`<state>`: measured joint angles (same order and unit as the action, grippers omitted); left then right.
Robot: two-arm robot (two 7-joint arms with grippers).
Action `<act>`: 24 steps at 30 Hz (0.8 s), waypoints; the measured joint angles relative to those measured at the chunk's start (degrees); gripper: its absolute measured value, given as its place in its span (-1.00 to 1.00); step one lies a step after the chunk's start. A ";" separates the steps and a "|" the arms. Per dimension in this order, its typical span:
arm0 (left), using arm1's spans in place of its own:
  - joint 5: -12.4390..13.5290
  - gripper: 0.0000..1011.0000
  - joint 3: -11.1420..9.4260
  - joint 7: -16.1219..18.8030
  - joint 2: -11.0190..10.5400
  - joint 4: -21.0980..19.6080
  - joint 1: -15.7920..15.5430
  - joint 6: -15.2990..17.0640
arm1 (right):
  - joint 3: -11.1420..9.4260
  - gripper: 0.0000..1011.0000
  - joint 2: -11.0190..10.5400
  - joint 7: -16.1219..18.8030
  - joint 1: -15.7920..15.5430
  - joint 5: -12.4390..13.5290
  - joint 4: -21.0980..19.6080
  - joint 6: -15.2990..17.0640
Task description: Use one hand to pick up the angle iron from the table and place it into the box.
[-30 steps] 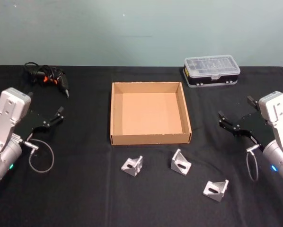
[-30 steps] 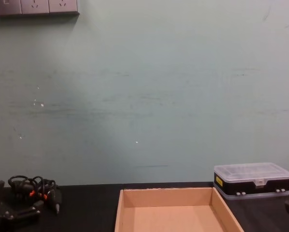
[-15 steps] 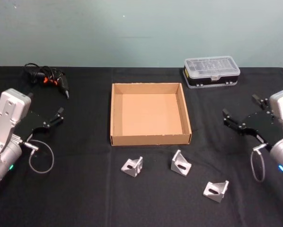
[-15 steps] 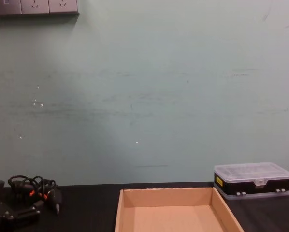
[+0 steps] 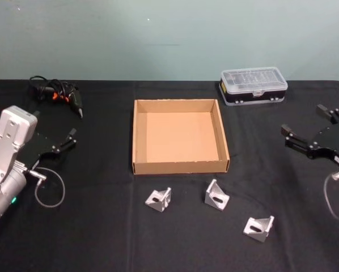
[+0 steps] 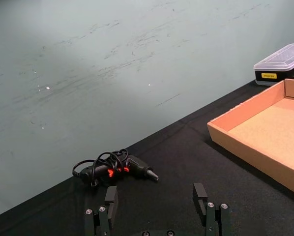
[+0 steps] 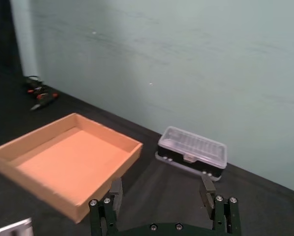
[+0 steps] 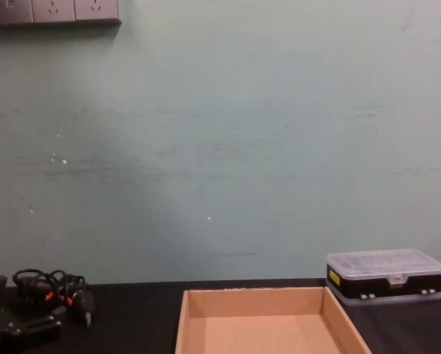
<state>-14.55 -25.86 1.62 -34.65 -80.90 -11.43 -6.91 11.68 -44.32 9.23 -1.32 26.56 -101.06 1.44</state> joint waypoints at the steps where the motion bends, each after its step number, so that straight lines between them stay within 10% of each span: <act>1: 0.00 0.98 0.00 0.00 0.00 0.00 0.00 0.00 | -0.53 0.98 -0.52 0.64 -0.50 0.72 -0.71 0.68; 12: 0.00 0.98 0.00 0.00 0.00 0.00 0.00 0.00 | -6.42 0.98 -6.05 10.43 -7.67 11.22 -7.10 10.53; 24: 0.00 0.98 0.00 0.00 0.00 0.00 0.00 0.00 | -6.60 0.98 -10.85 17.35 -11.40 13.41 -8.19 13.43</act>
<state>-14.55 -25.86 1.62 -34.64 -80.90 -11.43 -6.91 5.08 -55.16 26.58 -12.72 39.98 -109.26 14.87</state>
